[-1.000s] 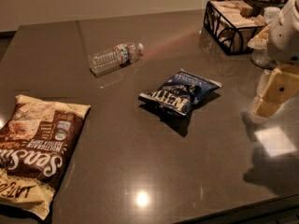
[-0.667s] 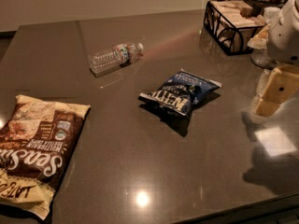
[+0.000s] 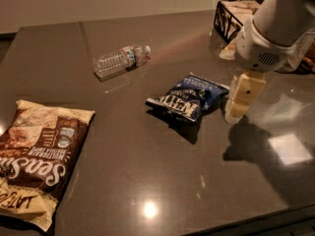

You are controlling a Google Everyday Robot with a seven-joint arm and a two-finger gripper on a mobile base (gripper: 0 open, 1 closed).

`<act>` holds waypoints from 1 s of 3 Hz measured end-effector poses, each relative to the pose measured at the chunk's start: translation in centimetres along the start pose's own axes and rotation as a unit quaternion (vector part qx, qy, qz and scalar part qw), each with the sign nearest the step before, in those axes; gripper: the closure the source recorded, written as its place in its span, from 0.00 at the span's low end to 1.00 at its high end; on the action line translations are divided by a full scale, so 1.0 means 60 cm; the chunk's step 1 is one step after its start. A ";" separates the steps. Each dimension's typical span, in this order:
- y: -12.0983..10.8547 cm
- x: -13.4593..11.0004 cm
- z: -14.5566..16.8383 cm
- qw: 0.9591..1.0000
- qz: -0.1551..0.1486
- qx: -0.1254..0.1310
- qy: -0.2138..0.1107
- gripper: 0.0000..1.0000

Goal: Move blue chip bag near brown chip bag

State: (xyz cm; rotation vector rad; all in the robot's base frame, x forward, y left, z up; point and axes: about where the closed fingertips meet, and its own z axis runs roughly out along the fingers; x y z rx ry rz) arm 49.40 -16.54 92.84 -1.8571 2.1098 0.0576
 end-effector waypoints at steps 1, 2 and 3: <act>-0.019 -0.023 0.054 0.999 -0.013 -0.026 -0.018 0.00; -0.019 -0.057 0.101 0.998 -0.030 -0.047 -0.036 0.00; -0.030 -0.085 0.132 0.996 -0.033 -0.062 -0.047 0.18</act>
Offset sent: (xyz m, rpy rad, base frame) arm 0.0364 0.0779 -0.0745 0.1077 0.1068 0.1595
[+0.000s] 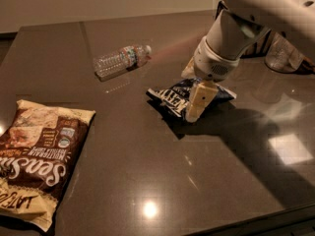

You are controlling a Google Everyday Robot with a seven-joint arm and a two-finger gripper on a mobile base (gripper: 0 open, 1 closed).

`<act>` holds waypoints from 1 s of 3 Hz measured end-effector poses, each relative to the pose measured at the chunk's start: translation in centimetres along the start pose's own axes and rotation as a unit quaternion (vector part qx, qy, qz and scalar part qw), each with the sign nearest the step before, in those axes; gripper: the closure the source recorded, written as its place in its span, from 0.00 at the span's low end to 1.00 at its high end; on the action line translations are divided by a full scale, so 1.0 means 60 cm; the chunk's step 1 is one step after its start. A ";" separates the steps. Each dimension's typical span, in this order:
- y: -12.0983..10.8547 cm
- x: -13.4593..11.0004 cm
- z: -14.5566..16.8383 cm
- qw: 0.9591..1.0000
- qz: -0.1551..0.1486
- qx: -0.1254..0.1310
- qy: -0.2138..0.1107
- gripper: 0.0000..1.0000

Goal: Move blue chip bag near brown chip bag

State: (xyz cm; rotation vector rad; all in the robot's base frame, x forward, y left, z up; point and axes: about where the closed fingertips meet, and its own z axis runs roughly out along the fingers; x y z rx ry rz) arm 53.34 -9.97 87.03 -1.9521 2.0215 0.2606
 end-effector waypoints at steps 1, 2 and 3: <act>-0.011 -0.022 0.013 1.000 -0.003 -0.008 -0.002 0.49; -0.008 -0.043 0.004 1.000 -0.010 -0.008 -0.006 0.72; 0.018 -0.108 -0.017 0.999 -0.042 -0.011 -0.030 0.96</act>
Offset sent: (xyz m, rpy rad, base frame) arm 0.0034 0.0349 0.0200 0.0206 0.0006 0.0392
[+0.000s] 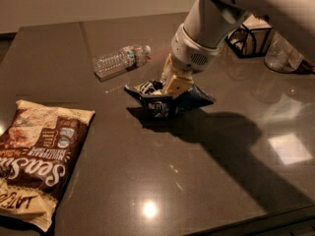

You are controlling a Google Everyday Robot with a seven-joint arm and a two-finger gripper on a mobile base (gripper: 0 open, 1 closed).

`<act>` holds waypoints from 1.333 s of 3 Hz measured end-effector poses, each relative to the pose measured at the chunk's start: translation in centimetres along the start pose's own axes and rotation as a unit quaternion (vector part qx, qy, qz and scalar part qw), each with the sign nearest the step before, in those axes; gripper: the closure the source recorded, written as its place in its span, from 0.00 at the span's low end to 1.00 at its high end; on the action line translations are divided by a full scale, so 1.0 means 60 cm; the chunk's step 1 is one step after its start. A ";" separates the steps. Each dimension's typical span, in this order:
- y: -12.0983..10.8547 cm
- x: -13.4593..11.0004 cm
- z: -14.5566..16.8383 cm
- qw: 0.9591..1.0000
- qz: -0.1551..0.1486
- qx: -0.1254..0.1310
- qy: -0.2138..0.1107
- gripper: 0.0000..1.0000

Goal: Move blue chip bag near brown chip bag

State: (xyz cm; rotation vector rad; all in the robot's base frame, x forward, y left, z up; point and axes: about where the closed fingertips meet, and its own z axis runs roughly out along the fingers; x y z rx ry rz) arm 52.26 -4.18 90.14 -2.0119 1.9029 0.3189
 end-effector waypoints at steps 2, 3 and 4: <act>0.030 -0.146 -0.004 0.997 -0.056 -0.016 -0.059 1.00; 0.046 -0.198 0.006 0.994 -0.071 -0.017 -0.077 0.82; 0.066 -0.237 0.017 0.992 -0.081 -0.026 -0.095 0.59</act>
Offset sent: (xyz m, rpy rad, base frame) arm -0.0354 0.1221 0.0519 0.1700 -0.0150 0.1875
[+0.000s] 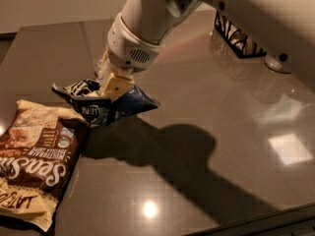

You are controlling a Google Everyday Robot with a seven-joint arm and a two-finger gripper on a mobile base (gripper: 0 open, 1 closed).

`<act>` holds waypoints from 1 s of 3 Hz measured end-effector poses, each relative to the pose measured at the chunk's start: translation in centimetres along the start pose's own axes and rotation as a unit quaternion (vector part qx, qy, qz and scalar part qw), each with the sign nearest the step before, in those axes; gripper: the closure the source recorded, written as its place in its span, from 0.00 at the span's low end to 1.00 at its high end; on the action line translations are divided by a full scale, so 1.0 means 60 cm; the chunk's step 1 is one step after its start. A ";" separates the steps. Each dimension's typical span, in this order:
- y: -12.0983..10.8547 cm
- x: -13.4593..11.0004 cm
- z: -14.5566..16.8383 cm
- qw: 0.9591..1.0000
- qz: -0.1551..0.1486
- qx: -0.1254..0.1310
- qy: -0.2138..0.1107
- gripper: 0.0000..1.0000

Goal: Move blue chip bag near brown chip bag

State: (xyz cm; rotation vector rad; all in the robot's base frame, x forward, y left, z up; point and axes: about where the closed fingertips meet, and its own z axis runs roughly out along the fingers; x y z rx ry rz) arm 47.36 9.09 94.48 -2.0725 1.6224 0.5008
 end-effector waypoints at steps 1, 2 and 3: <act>0.001 -0.001 0.000 1.000 -0.001 0.000 0.001 0.36; 0.002 -0.004 0.000 1.000 -0.003 0.000 0.001 0.12; 0.003 -0.006 0.001 1.000 -0.004 0.000 0.001 0.00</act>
Offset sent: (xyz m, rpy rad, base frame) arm -0.0007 0.0006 0.0004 -0.0006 -0.0016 0.0015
